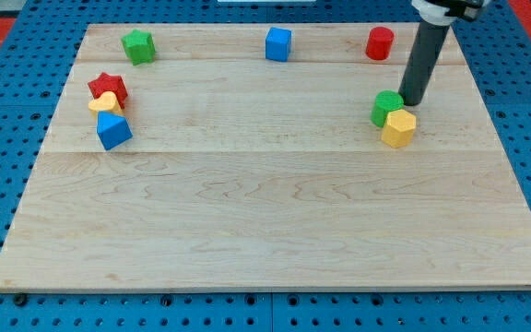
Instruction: Separate the hexagon and green circle
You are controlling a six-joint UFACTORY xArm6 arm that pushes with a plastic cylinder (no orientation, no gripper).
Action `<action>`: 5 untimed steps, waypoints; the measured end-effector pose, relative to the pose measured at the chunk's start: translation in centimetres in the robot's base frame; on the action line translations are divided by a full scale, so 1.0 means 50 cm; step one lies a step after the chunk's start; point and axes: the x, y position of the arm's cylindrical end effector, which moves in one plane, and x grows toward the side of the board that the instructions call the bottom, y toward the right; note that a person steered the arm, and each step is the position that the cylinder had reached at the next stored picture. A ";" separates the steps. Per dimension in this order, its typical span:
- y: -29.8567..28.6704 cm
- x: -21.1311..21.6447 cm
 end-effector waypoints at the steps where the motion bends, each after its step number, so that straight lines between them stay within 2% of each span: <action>1: -0.072 0.075; 2: -0.170 0.111; 4: -0.030 0.050; 5: -0.180 0.025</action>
